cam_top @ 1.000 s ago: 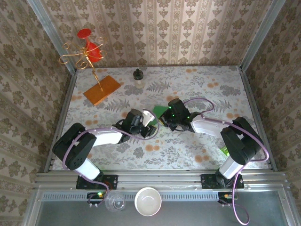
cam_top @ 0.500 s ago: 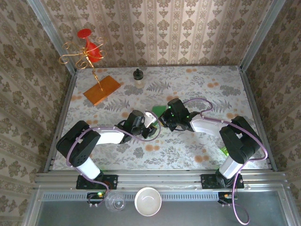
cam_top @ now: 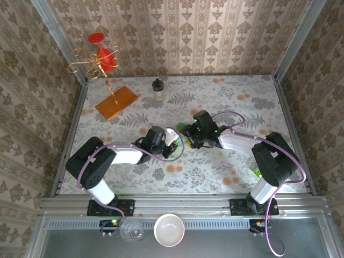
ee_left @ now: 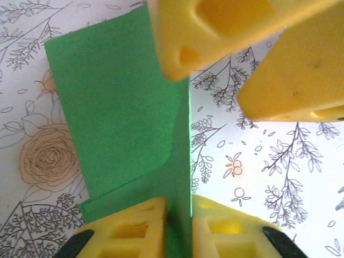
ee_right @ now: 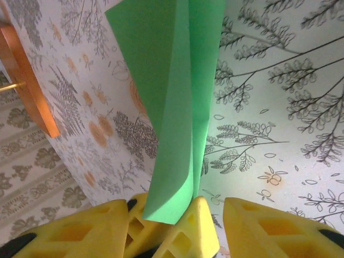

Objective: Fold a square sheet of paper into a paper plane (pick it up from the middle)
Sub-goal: Fold the wing for the fifth time at the center of the table.

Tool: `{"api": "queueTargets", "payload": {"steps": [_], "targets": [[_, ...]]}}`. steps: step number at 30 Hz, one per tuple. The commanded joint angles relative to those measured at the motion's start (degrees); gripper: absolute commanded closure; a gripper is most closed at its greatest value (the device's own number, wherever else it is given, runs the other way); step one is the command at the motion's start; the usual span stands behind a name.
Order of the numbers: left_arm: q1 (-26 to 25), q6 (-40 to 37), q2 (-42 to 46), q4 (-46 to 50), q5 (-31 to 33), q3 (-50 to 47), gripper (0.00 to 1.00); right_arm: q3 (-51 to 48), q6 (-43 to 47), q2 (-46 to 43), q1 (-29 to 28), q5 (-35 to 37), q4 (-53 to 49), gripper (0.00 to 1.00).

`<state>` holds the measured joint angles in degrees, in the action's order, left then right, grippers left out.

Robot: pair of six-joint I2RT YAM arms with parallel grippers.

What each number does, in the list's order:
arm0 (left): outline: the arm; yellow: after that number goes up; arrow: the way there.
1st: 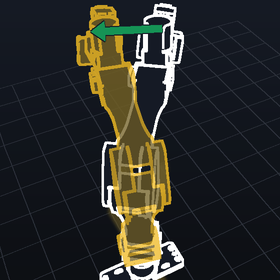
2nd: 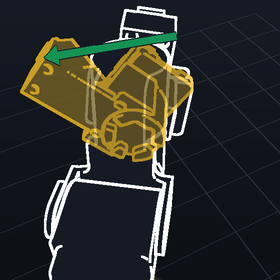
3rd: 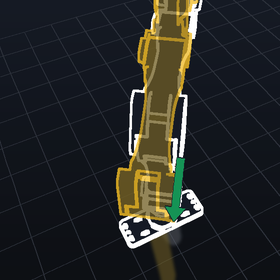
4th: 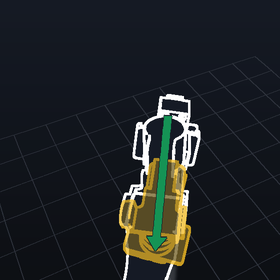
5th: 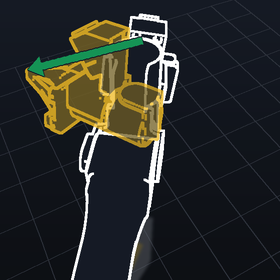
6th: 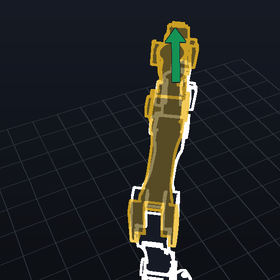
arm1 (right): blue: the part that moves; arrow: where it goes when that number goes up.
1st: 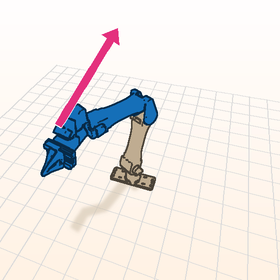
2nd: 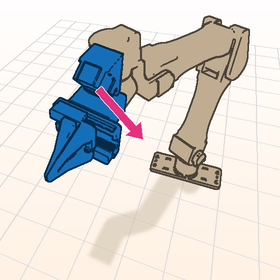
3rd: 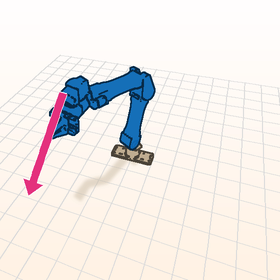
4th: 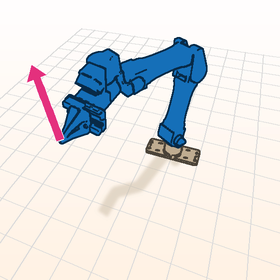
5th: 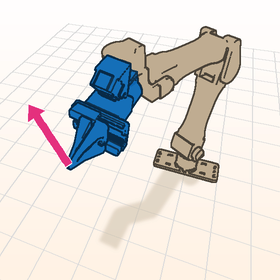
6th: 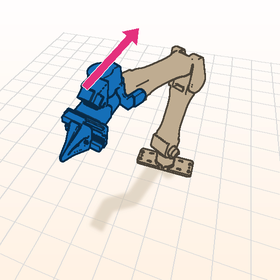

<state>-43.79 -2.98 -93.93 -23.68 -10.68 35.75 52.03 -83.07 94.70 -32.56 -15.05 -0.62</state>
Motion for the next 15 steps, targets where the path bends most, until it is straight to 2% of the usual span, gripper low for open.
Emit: {"api": "queueTargets", "payload": {"steps": [1, 5, 9, 15], "targets": [[0.8, 1.4, -0.5, -1.1, -3.1, 0.4, 0.84, 0.3, 2.3, -3.2, 1.3, 1.5, -5.3, 0.40], [2.7, 5.8, 0.0, -1.4, -6.8, 0.3, 0.89, -1.4, 6.1, -6.7, 3.4, 4.7, -8.7, 0.35], [4.9, 13.8, 0.0, -0.9, -11.6, 0.7, 0.92, -3.3, 10.5, -9.1, 5.2, 6.7, -10.3, 0.32], [6.9, 23.9, -0.4, 2.0, -18.3, 2.4, 0.95, -4.4, 20.7, -8.7, 5.8, 4.6, -9.1, 0.30]]}}
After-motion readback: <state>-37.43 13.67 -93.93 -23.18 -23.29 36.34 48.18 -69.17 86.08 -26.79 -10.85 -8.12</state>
